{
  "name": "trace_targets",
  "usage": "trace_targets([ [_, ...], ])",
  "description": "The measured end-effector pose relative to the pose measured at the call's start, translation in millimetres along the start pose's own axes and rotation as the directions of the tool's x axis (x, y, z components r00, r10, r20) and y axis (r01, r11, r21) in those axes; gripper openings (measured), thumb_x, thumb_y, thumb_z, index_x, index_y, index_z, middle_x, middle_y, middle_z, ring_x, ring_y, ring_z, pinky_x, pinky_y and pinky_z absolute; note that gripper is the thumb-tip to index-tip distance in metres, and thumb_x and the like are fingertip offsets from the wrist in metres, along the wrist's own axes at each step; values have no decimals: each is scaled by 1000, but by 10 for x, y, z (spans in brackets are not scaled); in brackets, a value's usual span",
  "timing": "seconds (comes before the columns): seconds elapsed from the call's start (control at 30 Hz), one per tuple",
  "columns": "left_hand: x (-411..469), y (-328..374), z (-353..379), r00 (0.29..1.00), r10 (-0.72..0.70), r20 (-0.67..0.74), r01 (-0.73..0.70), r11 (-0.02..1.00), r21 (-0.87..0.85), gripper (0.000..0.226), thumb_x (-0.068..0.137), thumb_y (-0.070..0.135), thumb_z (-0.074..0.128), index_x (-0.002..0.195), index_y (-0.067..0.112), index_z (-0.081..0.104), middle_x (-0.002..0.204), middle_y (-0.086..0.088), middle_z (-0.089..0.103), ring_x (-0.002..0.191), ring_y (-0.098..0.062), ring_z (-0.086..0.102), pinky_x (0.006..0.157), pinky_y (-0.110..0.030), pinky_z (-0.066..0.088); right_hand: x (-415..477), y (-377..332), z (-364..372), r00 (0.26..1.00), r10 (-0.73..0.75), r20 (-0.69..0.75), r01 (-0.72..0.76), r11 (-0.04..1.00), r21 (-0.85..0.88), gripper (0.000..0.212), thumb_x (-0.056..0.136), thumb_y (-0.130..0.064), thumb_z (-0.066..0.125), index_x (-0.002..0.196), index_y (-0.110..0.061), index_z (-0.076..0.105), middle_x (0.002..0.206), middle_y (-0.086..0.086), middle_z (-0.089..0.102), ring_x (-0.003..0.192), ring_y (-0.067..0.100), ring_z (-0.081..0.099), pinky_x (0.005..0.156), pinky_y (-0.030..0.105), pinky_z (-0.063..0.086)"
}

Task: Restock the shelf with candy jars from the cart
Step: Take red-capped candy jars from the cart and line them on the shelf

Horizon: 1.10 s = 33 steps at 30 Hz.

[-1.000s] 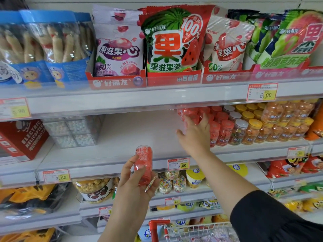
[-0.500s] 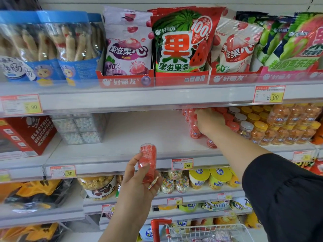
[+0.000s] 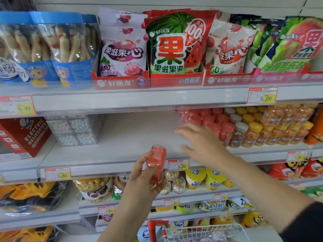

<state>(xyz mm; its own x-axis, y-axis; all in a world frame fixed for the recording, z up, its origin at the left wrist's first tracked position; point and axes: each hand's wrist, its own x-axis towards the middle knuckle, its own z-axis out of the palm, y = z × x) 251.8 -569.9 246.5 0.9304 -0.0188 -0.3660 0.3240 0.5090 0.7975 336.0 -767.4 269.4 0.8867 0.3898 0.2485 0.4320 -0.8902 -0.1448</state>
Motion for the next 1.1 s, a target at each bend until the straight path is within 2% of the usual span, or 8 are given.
trace_targets([
  [0.13, 41, -73, 90, 992, 65, 106, -102, 911, 398, 28, 101, 18, 54, 120, 35, 64, 101, -7, 74, 86, -24, 68, 79, -36, 57, -369, -181, 96, 953, -288, 95, 280, 956, 87, 73, 85, -36, 73, 148, -34, 36, 150, -14, 37, 132, 10, 30, 110, 26, 27],
  [0.27, 80, -78, 179, 969, 171, 179, -247, 702, 668, 41, 95, 40, 60, 132, 49, 46, 97, 6, 72, 82, -15, 71, 79, -33, 59, -366, -69, 152, 964, -266, 0, 266, 963, 46, 64, 83, -50, 71, 139, -29, 50, 131, -13, 58, 119, 13, 44, 99, 33, 41],
  [0.43, 244, -41, 328, 915, 253, 314, -403, 593, 697, 49, 85, 42, 72, 126, 47, 46, 112, 22, 66, 91, 5, 65, 68, -10, 50, -393, 63, 38, 999, 15, -52, 12, 878, 478, 52, 79, -43, 79, 126, -31, 61, 115, -19, 63, 106, -4, 53, 89, 18, 41],
  [0.53, 350, -71, 429, 875, 222, 429, -480, 499, 721, 50, 86, 43, 72, 128, 50, 46, 118, 36, 58, 107, 9, 57, 80, -15, 52, -397, 182, -10, 989, 147, 20, -126, 761, 636, 45, 78, -42, 78, 120, -37, 62, 115, -21, 65, 109, -6, 57, 94, 21, 44],
  [0.6, 429, -84, 488, 854, 170, 492, -504, 512, 696, 56, 87, 37, 73, 135, 47, 45, 122, 29, 61, 115, 5, 57, 88, -24, 55, -397, 275, -56, 985, 164, 60, -157, 682, 715, 41, 80, -36, 78, 118, -33, 64, 114, -13, 68, 108, 2, 63, 96, 27, 49],
  [0.77, 611, -67, 681, 829, 206, 520, -547, 491, 678, 55, 87, 22, 74, 129, 48, 48, 112, 23, 68, 106, 0, 64, 87, -20, 53, -389, 434, -235, 980, 158, 123, -181, 434, 883, 39, 87, -9, 73, 119, -27, 63, 111, -7, 73, 106, 9, 68, 93, 25, 51],
  [0.97, 909, -180, 874, 827, 322, 460, -558, 379, 738, 65, 81, 29, 80, 137, 37, 46, 109, 18, 67, 95, 2, 64, 81, -16, 53, -318, 678, -231, 976, 206, 74, -182, 571, 800, 47, 88, -13, 73, 121, -44, 59, 116, -20, 68, 106, 2, 63, 97, 27, 50],
  [1.1, 1209, -323, 947, 857, 416, 305, -442, 286, 850, 70, 75, 32, 82, 133, 29, 42, 119, 6, 60, 96, -9, 63, 83, -33, 54, -413, 896, -219, 934, 356, 26, -258, 624, 737, 49, 90, -18, 70, 136, -28, 55, 120, -18, 62, 94, 1, 63, 85, 21, 52],
])
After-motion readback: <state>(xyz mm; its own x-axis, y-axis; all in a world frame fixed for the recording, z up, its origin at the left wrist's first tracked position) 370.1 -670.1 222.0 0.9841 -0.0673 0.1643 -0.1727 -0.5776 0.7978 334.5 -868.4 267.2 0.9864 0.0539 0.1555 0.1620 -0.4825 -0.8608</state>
